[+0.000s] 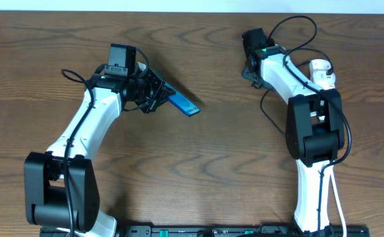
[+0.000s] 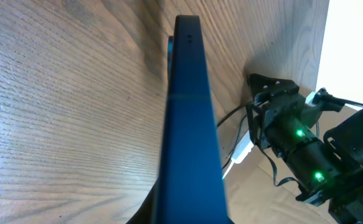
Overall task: Plug charger to phone and switch on socket
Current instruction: 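Grasp the black USB-C cable near its plug with the right gripper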
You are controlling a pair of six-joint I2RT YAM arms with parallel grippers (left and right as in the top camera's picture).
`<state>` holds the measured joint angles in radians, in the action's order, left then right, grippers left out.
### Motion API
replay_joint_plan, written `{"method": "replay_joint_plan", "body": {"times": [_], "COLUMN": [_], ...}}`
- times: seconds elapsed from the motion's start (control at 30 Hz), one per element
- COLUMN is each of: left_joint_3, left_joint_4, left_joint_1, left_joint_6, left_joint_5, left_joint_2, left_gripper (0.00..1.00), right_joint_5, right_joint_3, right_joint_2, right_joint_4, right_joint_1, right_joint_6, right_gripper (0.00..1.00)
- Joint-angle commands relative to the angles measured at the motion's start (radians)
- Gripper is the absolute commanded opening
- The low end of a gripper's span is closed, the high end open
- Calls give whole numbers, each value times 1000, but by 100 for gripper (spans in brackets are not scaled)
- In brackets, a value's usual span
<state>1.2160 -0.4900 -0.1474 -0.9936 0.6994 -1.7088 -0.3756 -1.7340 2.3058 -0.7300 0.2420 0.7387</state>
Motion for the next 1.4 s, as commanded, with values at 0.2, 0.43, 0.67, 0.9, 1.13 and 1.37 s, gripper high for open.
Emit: {"method": "replay_joint_plan", "body": {"times": [0.2, 0.43, 0.67, 0.9, 1.13, 1.37], "left_joint_3": [-2, -2, -2, -2, -2, -2], "left_joint_4": [5, 4, 4, 4, 4, -27], "left_joint_1": [2, 2, -2, -2, -2, 24], "left_joint_6": [-6, -6, -6, -6, -6, 93], "left_joint_5": [-6, -5, -5, -5, -5, -4], "left_joint_2": [22, 22, 22, 22, 22, 22], "left_gripper": [7, 7, 8, 8, 7, 8], "right_joint_5": [-5, 120, 201, 491, 557, 382], "right_joint_3": [108, 290, 320, 320, 321, 224], "right_joint_2": [90, 90, 90, 90, 90, 90], "right_joint_4": [-98, 78, 260, 126, -288, -327], "right_joint_1": [-45, -29, -20, 87, 219, 217], "right_joint_6": [23, 23, -219, -750, -867, -673], "right_gripper": [79, 59, 11, 1, 14, 68]}}
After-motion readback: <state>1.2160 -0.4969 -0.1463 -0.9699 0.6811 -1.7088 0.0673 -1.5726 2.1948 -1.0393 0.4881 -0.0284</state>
